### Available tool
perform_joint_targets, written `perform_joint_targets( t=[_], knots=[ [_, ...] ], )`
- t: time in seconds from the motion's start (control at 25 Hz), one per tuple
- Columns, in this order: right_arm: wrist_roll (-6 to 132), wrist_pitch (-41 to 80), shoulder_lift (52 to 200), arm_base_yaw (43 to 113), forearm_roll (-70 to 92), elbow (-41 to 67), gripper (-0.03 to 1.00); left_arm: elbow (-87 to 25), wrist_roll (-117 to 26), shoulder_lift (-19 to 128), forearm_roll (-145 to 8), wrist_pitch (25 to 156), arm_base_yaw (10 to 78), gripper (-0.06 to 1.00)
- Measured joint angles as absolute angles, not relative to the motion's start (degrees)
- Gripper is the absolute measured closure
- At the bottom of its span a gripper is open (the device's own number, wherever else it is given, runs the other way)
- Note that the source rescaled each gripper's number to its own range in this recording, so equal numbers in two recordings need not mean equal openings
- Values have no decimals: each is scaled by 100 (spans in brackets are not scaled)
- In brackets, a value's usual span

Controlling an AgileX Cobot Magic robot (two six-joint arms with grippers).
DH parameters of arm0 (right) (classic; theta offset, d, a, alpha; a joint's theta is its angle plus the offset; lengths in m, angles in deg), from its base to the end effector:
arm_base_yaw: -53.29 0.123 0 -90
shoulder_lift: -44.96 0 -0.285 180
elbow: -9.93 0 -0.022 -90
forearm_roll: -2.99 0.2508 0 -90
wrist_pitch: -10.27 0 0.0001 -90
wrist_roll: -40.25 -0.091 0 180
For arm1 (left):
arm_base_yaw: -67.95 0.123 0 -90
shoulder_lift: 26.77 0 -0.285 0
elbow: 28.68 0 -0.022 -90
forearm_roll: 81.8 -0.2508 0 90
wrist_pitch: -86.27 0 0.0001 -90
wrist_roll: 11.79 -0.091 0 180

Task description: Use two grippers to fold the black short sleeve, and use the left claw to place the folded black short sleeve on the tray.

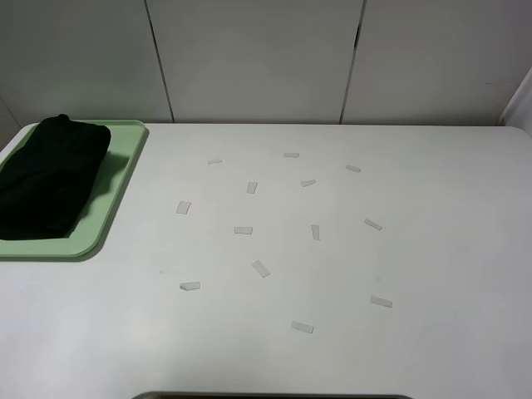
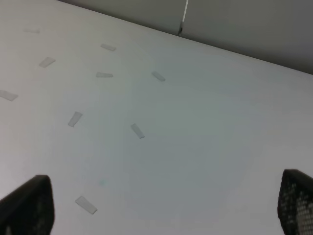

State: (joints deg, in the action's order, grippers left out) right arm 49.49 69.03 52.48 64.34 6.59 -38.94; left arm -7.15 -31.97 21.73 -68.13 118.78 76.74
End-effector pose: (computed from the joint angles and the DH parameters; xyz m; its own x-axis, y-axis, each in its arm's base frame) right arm -0.0045 0.0041 0.2788 -0.3822 -0.2052 -0.9010 -0.2905 0.9523 -0.0936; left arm 0.1280 0.0081 0.4242 -0.2041 0.1183 -0.9718 0.0018 0.9927 0.1205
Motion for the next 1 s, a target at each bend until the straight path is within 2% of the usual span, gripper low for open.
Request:
perform_joint_targets(
  t=[0.32, 0.76, 1.0],
  knots=[
    [4949, 6903, 5248, 6434, 659, -3894, -3, -695, -2316, 318, -7817, 13547, 7674, -2],
    [4949, 6903, 5248, 6434, 659, -3894, -3, 358, -1694, -1831, -8180, 14313, 7674, -2],
    [4949, 6903, 5248, 6434, 659, -3894, -3, 899, -1569, -1933, -8180, 14654, 6900, -2]
  ],
)
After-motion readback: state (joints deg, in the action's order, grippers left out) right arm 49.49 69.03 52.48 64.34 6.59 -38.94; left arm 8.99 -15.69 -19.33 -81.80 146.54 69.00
